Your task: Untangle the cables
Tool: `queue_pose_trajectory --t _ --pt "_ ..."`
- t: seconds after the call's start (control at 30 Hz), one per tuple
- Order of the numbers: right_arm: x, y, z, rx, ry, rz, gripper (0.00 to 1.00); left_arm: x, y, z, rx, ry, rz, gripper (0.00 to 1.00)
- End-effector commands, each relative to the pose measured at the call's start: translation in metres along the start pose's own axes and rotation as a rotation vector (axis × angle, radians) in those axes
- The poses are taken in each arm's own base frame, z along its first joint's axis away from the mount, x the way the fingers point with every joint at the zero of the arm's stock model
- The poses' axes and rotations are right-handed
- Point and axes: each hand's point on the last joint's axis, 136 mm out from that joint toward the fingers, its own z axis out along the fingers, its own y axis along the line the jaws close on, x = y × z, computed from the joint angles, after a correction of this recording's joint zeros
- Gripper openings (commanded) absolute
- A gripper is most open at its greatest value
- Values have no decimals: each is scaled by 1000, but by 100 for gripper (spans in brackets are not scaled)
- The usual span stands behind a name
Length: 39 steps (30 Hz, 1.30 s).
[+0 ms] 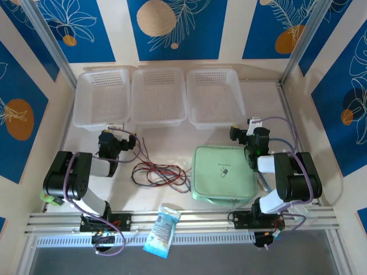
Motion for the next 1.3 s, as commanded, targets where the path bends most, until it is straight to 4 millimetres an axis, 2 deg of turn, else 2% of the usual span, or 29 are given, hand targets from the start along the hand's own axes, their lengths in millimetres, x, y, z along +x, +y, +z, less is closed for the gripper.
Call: queue_pose_trajectory --t 0.0,1.2,1.27 --pt "-8 4 3 -11 -19 -6 99 -15 1 0 8 -40 -5 99" --pt "-9 5 2 -35 -18 -1 99 -15 6 0 -13 -36 -19 99" --pt "-12 1 -2 5 -39 2 99 -15 6 -1 -15 -40 -18 99"
